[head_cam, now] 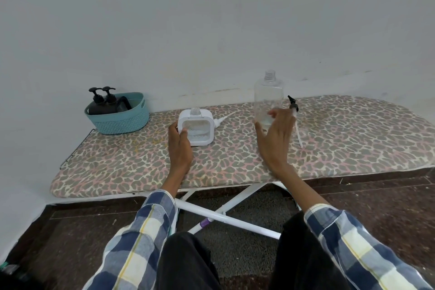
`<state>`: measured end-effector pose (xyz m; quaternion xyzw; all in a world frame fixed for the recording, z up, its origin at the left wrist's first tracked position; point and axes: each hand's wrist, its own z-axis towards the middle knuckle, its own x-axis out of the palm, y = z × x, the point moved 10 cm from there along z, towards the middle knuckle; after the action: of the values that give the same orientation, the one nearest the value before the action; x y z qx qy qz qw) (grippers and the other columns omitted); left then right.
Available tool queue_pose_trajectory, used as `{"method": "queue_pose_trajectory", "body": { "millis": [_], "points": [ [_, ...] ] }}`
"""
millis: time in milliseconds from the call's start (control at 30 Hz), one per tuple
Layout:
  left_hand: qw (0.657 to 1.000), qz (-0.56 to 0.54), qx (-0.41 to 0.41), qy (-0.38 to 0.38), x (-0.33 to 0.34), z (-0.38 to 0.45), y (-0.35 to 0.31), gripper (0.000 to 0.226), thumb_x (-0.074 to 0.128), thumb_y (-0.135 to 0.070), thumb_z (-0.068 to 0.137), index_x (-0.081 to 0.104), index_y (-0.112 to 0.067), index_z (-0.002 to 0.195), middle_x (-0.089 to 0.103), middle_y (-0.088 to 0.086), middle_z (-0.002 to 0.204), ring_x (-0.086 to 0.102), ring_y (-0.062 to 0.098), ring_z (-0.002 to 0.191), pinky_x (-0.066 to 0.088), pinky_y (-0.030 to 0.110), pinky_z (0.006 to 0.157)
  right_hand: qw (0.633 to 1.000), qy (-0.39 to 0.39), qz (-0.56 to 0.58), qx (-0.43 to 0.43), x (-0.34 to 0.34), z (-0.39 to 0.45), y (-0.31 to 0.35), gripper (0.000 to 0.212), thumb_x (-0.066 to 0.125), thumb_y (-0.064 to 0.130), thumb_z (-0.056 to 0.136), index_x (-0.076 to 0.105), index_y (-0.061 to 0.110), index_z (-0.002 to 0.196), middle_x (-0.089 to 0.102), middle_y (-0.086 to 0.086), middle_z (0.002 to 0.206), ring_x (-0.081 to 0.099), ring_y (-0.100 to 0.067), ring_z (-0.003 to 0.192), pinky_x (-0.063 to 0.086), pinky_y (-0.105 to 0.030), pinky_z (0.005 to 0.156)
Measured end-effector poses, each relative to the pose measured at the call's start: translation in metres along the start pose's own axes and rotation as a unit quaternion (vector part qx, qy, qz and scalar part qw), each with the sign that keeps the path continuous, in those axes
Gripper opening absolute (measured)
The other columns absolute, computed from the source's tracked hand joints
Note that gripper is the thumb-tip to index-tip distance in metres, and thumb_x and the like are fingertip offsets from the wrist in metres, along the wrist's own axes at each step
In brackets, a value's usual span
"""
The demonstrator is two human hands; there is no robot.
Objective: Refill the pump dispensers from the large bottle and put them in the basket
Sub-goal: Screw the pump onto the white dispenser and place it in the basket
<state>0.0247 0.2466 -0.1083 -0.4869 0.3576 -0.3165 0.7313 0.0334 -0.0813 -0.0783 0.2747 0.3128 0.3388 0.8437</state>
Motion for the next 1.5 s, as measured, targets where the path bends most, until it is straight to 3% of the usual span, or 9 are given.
{"method": "queue_pose_trajectory", "body": {
  "millis": [100, 267, 433, 533, 700, 967, 1200, 1367, 1500],
  "points": [
    [1.000, -0.004, -0.003, -0.001, 0.000, -0.001, 0.000, 0.032, 0.044, -0.024, 0.110, 0.049, -0.020, 0.141, 0.058, -0.002, 0.132, 0.058, 0.018, 0.118, 0.047, 0.034, 0.095, 0.993, 0.087, -0.003, -0.084, 0.032, -0.007, 0.034, 0.024, 0.067, 0.019, 0.100, 0.052, 0.014, 0.119, 0.048, -0.001, 0.124, 0.054, -0.012, 0.102, 0.053, -0.027, 0.086],
    [1.000, -0.004, -0.005, -0.004, -0.001, -0.001, -0.002, 0.031, 0.044, -0.025, 0.108, 0.050, -0.021, 0.138, 0.060, 0.001, 0.134, 0.059, 0.021, 0.119, 0.048, 0.035, 0.093, 0.950, 0.262, -0.082, -0.146, 0.113, -0.016, 0.060, 0.052, 0.055, -0.007, 0.095, 0.051, 0.016, 0.141, 0.044, 0.000, 0.140, 0.063, -0.024, 0.094, 0.048, -0.034, 0.059],
    [1.000, 0.008, 0.007, -0.006, -0.002, 0.000, -0.001, 0.048, 0.043, -0.036, 0.102, 0.047, -0.018, 0.146, 0.059, 0.001, 0.139, 0.058, 0.019, 0.121, 0.049, 0.036, 0.098, 0.931, 0.315, -0.123, -0.138, 0.154, -0.008, 0.056, 0.076, 0.057, -0.007, 0.093, 0.038, 0.023, 0.159, 0.037, -0.003, 0.161, 0.051, -0.030, 0.133, 0.057, -0.044, 0.085],
    [1.000, 0.004, -0.001, -0.003, 0.000, 0.001, 0.002, 0.049, 0.045, -0.039, 0.102, 0.046, -0.020, 0.148, 0.057, 0.000, 0.140, 0.058, 0.019, 0.124, 0.049, 0.035, 0.099, 0.926, 0.324, -0.138, -0.134, 0.164, -0.003, 0.053, 0.064, 0.060, -0.002, 0.096, 0.048, 0.021, 0.154, 0.048, -0.005, 0.154, 0.054, -0.031, 0.129, 0.054, -0.047, 0.095],
    [1.000, 0.007, 0.001, -0.005, 0.000, 0.000, 0.001, 0.053, 0.047, -0.043, 0.100, 0.046, -0.021, 0.149, 0.058, 0.001, 0.143, 0.058, 0.020, 0.125, 0.051, 0.039, 0.104, 0.943, 0.288, -0.103, -0.130, 0.160, 0.005, 0.055, 0.047, 0.062, -0.007, 0.093, 0.063, 0.015, 0.134, 0.058, -0.007, 0.134, 0.056, -0.028, 0.118, 0.052, -0.041, 0.086],
    [1.000, 0.017, 0.005, -0.002, 0.000, 0.000, 0.001, 0.049, 0.047, -0.043, 0.103, 0.045, -0.023, 0.148, 0.058, 0.000, 0.142, 0.059, 0.021, 0.125, 0.052, 0.042, 0.104, 0.990, 0.111, 0.067, -0.056, 0.113, 0.023, 0.053, 0.038, 0.069, -0.004, 0.095, 0.057, 0.012, 0.127, 0.060, -0.007, 0.127, 0.060, -0.025, 0.111, 0.054, -0.042, 0.089],
    [1.000, 0.013, 0.010, -0.005, -0.001, 0.000, -0.001, 0.038, 0.049, -0.036, 0.112, 0.045, -0.024, 0.147, 0.057, -0.003, 0.139, 0.058, 0.017, 0.122, 0.045, 0.031, 0.094, 0.963, 0.080, 0.251, 0.060, 0.092, 0.047, 0.067, 0.030, 0.068, 0.025, 0.104, 0.059, 0.014, 0.131, 0.070, 0.005, 0.117, 0.068, -0.008, 0.101, 0.054, -0.025, 0.090],
    [1.000, 0.014, 0.015, -0.006, -0.001, -0.001, -0.003, 0.035, 0.049, -0.034, 0.113, 0.046, -0.023, 0.146, 0.056, -0.005, 0.134, 0.057, 0.017, 0.119, 0.043, 0.026, 0.090, 0.935, 0.099, 0.333, 0.067, 0.081, 0.063, 0.098, 0.030, 0.066, 0.032, 0.105, 0.061, 0.012, 0.126, 0.073, 0.000, 0.113, 0.074, -0.015, 0.102, 0.064, -0.038, 0.091],
    [1.000, 0.018, 0.018, -0.005, -0.001, -0.002, -0.003, 0.036, 0.049, -0.035, 0.113, 0.046, -0.022, 0.146, 0.056, -0.004, 0.134, 0.057, 0.017, 0.119, 0.043, 0.028, 0.092, 0.924, 0.108, 0.361, 0.061, 0.078, 0.062, 0.110, 0.027, 0.064, 0.026, 0.107, 0.061, 0.007, 0.126, 0.072, -0.006, 0.115, 0.075, -0.019, 0.103, 0.064, -0.035, 0.091]
  ]
}}
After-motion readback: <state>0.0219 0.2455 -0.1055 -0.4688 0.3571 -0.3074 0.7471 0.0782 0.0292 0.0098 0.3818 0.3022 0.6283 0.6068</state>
